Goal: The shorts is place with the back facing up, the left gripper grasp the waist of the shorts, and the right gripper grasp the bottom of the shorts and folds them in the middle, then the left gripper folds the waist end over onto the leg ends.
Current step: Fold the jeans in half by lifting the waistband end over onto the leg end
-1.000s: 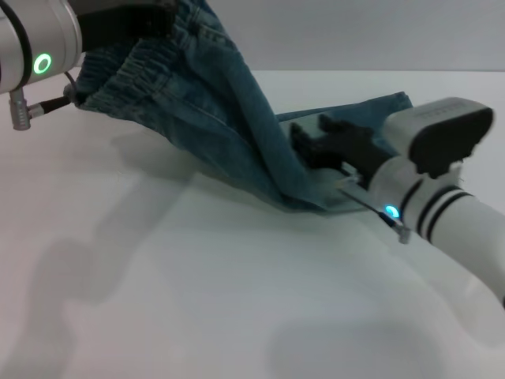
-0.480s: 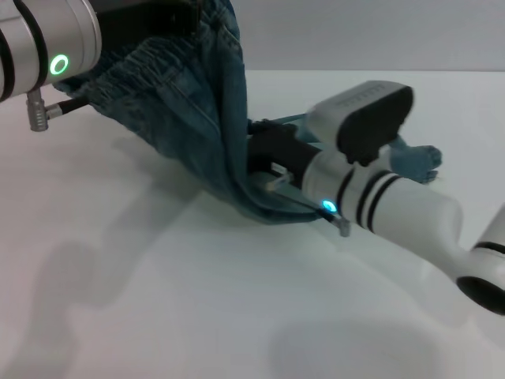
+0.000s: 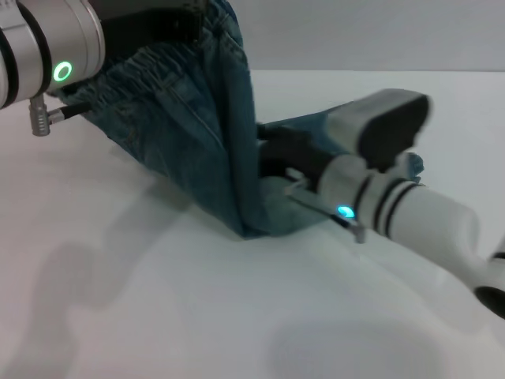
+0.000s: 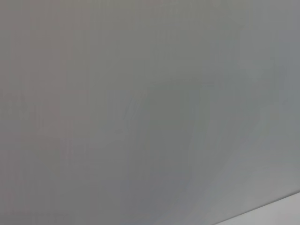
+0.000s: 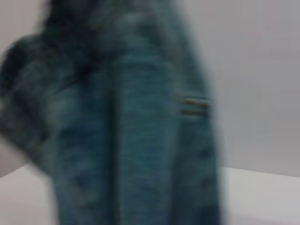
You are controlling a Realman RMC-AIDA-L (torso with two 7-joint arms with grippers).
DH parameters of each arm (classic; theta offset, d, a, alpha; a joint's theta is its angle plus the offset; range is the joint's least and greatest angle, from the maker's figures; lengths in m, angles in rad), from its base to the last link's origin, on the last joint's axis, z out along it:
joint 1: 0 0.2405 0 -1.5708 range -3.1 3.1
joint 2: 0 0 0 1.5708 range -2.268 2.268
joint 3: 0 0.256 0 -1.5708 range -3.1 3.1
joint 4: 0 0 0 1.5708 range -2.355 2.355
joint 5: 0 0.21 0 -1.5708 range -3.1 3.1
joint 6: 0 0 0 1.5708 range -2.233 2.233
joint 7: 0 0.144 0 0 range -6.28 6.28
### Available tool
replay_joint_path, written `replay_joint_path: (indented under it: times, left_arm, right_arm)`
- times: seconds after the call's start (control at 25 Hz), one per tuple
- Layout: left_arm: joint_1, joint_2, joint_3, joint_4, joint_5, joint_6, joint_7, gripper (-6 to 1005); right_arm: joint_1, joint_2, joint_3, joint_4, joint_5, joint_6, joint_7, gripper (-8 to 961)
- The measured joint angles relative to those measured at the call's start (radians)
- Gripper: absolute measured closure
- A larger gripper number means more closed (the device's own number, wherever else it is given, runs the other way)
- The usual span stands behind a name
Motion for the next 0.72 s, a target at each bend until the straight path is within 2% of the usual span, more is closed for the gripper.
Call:
replay_joint_path:
  times: [0.08,0.28,0.48,0.72]
  left_arm:
    - [0.0,0.0,-0.001,0.0,0.0,0.0,0.001,950]
    - [0.0,0.0,-0.002,0.001,0.0,0.0,0.002,951]
    - [-0.002,0.0,0.004,-0.003,0.0,0.005,0.003,951]
    - [-0.009,0.0,0.003,-0.004,0.0,0.018,0.012,951]
  right_arm:
    - [-0.056,-0.002,0.087,0.01,-0.069,-0.016,-0.002,475]
    - [-0.09,-0.002,0.165,0.015,-0.108,-0.014,-0.002,475]
    - [-0.08,0.0,0.16,0.008,-0.106,0.007,0.01,476]
    - [-0.049,0.003,0.101,-0.047,-0.101,0.056,0.012,476]
